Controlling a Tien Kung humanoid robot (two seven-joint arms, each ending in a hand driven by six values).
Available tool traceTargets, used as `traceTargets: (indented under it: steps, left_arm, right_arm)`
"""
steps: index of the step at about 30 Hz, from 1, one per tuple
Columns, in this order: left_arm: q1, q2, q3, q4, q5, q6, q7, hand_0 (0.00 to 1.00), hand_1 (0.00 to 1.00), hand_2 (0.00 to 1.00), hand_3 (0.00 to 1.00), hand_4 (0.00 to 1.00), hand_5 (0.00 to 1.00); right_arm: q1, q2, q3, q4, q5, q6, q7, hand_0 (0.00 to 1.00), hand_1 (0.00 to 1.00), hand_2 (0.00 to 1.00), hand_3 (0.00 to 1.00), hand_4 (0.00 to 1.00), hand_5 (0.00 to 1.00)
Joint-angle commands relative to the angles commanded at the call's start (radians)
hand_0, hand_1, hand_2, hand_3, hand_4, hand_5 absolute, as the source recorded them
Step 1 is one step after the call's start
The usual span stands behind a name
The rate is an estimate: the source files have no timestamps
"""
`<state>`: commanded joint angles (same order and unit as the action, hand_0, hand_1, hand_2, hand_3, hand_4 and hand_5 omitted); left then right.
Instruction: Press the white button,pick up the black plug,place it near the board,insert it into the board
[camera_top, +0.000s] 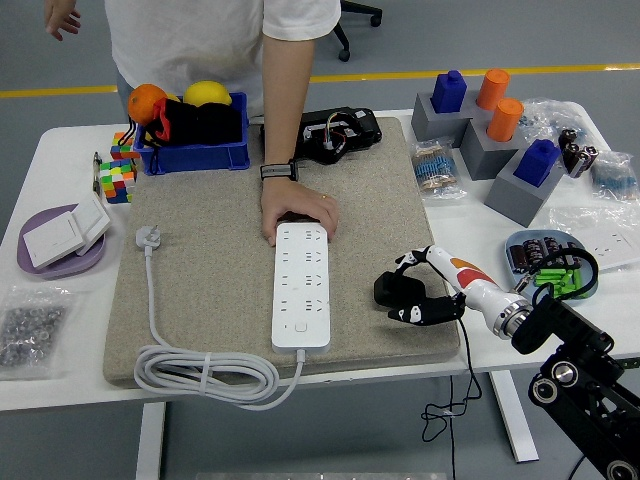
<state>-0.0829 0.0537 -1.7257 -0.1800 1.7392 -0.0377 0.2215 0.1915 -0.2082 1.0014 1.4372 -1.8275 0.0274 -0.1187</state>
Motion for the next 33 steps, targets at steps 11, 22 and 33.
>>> traceTargets:
  steps: [11,22,33]
  left_arm:
    - [-0.003,0.001,-0.001,0.000,0.002,0.000,0.000,0.834,0.804,0.782,0.806,0.605,0.498]
    - [-0.001,-0.001,-0.001,0.000,0.001,0.000,0.000,0.833,0.804,0.782,0.806,0.605,0.499]
    - [-0.001,-0.002,0.002,0.000,-0.002,0.000,0.000,0.834,0.804,0.783,0.806,0.604,0.497]
  right_arm:
    - [0.014,-0.001,-0.009,-0.026,-0.007,-0.023,0.028,0.828,0.718,0.704,0.479,0.978,0.173]
    - [0.015,-0.003,-0.013,-0.045,-0.014,-0.022,0.033,0.737,0.654,0.658,0.472,0.962,0.136]
    - [0.016,-0.002,-0.022,-0.059,-0.021,-0.045,0.055,0.725,0.645,0.650,0.472,0.960,0.128]
